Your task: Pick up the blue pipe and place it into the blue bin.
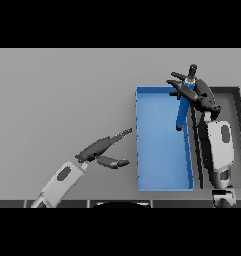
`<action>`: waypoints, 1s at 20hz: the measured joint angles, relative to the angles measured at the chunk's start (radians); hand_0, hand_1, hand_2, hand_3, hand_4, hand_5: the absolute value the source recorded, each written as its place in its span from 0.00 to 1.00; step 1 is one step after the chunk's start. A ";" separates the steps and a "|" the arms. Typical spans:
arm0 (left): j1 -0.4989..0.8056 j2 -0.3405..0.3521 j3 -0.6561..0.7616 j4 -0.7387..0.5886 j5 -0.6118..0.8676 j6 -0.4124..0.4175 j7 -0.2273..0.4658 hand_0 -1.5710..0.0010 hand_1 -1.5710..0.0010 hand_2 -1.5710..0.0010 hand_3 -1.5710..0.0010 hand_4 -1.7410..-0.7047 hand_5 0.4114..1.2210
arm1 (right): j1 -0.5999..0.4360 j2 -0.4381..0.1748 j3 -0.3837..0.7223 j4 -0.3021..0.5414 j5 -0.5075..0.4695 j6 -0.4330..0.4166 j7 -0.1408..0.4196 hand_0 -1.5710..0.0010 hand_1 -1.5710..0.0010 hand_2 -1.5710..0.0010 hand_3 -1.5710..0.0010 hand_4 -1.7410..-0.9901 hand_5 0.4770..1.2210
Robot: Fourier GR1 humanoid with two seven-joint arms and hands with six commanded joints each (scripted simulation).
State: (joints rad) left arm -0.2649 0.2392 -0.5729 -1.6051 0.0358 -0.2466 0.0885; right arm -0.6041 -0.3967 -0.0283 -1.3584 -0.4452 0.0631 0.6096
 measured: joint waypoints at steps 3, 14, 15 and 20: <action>-0.010 0.002 0.010 0.004 0.003 0.004 0.002 1.00 1.00 1.00 1.00 0.88 0.08 | 0.071 -0.074 0.109 -0.004 -0.049 -0.040 0.000 0.00 0.00 0.00 0.34 0.18 1.00; -0.014 -0.010 -0.003 -0.002 -0.002 0.007 0.022 1.00 1.00 1.00 1.00 0.88 0.08 | 0.004 -0.362 0.659 0.067 -0.507 -0.279 -0.001 0.76 0.77 0.78 0.87 0.67 0.82; -0.014 -0.001 0.005 -0.002 0.007 0.001 0.019 1.00 1.00 1.00 1.00 0.88 0.08 | -0.001 -0.371 0.681 0.042 -0.483 -0.253 -0.024 0.80 0.82 0.82 0.89 0.70 0.76; -0.008 -0.002 -0.001 -0.002 -0.007 0.011 0.006 1.00 1.00 1.00 1.00 0.88 0.07 | -0.045 -0.434 0.775 0.010 -0.409 -0.212 0.000 0.92 0.94 0.94 0.96 0.74 0.54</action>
State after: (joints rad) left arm -0.2732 0.2369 -0.5737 -1.6071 0.0285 -0.2359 0.0941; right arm -0.6495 -0.8303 0.7467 -1.3480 -0.8545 -0.1491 0.6100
